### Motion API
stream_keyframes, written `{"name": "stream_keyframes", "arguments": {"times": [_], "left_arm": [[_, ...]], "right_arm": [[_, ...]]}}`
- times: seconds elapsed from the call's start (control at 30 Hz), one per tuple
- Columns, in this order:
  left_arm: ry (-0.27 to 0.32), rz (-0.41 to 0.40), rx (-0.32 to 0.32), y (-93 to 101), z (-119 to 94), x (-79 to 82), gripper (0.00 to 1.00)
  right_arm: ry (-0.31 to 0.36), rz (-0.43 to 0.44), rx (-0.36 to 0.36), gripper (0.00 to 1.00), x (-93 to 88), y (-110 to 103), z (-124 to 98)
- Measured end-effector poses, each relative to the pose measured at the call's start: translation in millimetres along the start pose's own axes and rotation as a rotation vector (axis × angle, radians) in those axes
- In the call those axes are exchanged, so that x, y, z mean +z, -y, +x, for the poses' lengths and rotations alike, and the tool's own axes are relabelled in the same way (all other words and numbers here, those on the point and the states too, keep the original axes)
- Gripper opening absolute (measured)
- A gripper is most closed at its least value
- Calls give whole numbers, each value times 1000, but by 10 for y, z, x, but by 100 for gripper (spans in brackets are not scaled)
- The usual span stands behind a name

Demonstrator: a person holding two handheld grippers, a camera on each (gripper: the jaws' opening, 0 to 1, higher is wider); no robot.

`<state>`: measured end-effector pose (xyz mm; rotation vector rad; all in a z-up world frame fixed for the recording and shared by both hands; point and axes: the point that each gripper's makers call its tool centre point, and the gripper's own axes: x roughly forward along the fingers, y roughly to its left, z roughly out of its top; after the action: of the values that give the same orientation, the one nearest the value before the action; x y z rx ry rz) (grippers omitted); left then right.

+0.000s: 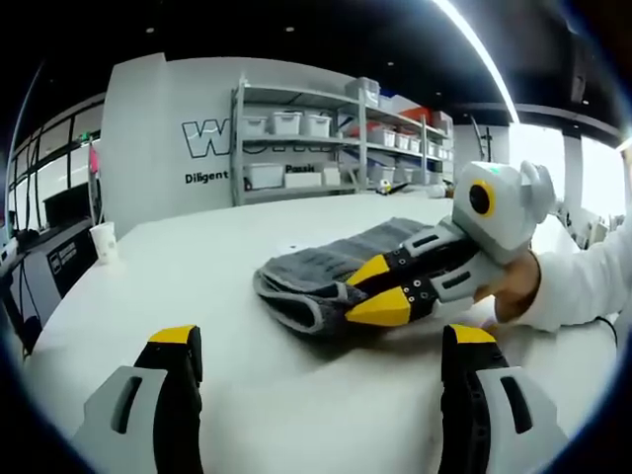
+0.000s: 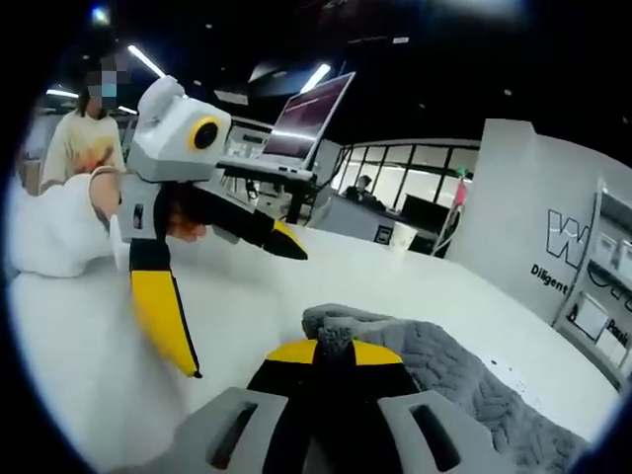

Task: Open the folded towel by lifting each exposed corner and separating the folded layers until the towel lies flat within the target outline without major curled edges

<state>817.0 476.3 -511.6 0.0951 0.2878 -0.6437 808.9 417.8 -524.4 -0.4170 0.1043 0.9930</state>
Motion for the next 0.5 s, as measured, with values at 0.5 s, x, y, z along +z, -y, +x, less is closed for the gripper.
{"name": "stream_keyframes", "arguments": {"times": [0.5], "left_arm": [[-1,1,1,70,-4,-11,99]], "right_arm": [[12,54,9,5,3,20,-38]]}}
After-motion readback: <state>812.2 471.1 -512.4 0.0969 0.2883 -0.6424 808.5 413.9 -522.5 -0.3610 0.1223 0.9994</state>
